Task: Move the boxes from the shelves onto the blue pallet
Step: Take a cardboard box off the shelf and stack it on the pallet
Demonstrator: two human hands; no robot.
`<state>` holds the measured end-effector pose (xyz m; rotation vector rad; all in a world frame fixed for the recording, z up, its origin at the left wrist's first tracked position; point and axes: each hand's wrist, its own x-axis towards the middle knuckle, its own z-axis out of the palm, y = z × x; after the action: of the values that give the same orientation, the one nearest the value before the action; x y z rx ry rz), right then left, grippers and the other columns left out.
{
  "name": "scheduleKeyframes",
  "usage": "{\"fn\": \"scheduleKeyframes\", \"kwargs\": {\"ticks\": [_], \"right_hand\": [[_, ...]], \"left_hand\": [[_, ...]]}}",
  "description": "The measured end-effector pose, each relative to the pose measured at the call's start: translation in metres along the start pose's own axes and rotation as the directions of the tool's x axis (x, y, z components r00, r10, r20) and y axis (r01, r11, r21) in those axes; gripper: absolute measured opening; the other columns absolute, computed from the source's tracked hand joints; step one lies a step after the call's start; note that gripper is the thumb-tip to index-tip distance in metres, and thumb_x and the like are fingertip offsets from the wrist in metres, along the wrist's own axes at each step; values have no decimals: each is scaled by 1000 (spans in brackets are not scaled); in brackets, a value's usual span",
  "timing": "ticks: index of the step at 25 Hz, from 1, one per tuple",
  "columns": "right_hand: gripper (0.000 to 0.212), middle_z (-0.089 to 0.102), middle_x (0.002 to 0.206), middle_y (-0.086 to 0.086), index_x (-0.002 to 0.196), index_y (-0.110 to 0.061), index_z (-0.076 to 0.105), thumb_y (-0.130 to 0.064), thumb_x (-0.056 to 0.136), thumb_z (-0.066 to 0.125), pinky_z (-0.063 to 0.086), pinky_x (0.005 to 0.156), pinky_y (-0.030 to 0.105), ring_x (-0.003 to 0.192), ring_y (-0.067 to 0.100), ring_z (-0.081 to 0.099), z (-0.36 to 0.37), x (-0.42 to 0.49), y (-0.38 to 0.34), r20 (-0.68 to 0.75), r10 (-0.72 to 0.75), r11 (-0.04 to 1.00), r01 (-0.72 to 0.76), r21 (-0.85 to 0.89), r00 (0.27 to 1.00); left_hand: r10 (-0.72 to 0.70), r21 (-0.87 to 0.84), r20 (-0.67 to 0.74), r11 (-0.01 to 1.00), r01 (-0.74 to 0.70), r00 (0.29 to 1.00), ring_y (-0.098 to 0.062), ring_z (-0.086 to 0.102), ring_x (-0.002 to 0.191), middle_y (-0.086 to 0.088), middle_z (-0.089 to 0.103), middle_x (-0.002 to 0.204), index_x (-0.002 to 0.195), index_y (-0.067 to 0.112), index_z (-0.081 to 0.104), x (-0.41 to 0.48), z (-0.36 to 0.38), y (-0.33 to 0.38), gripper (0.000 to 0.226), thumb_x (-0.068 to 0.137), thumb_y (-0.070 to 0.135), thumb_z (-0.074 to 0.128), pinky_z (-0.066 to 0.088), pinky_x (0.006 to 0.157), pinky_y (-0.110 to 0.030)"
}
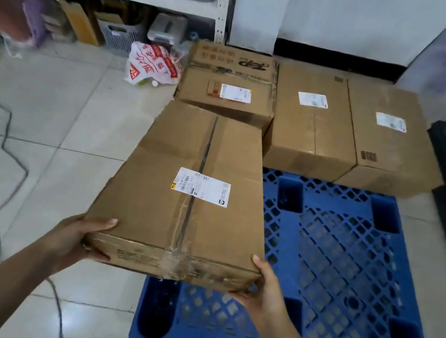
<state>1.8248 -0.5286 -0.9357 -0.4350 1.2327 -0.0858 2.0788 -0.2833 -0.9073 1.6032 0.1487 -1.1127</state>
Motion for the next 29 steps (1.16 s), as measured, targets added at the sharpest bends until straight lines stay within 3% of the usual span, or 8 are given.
{"fn": "scheduleKeyframes", "kwargs": {"ticks": [7,10,14,18,20,22,25,29], "right_hand": [[13,62,108,6,96,-16,61,-26,90,59,49,91,53,97,30,61,-14,132,2,-105,-64,998,64,3,992],[12,62,104,9,97,-13,60,-23,91,55,51,79,45,91,29,60,-24,170,8,-105,-80,996,83,25,991],[8,57,84,7,91,-12,55,-17,92,49,46,64,37,64,20,55,-32,212,17,-123,-144,987,152,59,982],[7,54,93,17,88,-14,55,-14,92,49,48,76,41,81,33,53,-44,241,15,-157,-190,979,199,40,969],[14,53,118,29,105,-9,57,-14,94,50,46,91,44,108,44,51,-48,257,14,-155,-173,985,171,-26,973],[33,52,133,20,126,-7,51,-16,95,53,47,94,42,119,35,51,-47,273,13,-153,-161,983,145,-111,975],[46,51,137,8,137,-8,44,-19,94,57,42,105,46,121,26,51,-47,290,15,-192,-152,974,114,-194,970],[39,57,120,10,132,-5,50,-18,96,54,42,105,46,110,27,55,-47,287,27,-314,-240,912,102,-397,919]], "left_hand": [[-22,-59,80,998,27,997,-32,63,105,-8,70,111,118,13,60,145,15,-67,102,26,41,93,56,76,-51],[-29,-117,108,992,41,994,-32,64,106,-6,69,115,121,16,58,180,20,-97,99,31,37,94,55,78,-51],[-59,-133,131,988,76,990,-27,67,104,-5,69,117,123,16,57,215,26,-131,97,35,32,93,55,80,-44],[-91,-98,141,990,105,986,-23,66,106,-2,70,116,126,17,55,232,36,-151,103,33,36,94,52,84,-35],[-70,-96,130,992,83,989,-20,65,108,0,69,118,131,18,52,239,39,-154,100,42,37,93,51,85,-33],[-51,-103,105,993,62,993,-18,63,108,0,66,121,137,18,47,247,42,-156,80,66,26,83,49,86,-31],[-50,-56,3,997,50,999,-16,59,102,-2,58,125,142,13,39,257,49,-158,57,89,8,60,43,90,-33],[-62,64,-154,995,72,986,-24,51,111,-8,51,134,142,10,38,261,55,-160,57,90,14,61,41,99,-39]]}}
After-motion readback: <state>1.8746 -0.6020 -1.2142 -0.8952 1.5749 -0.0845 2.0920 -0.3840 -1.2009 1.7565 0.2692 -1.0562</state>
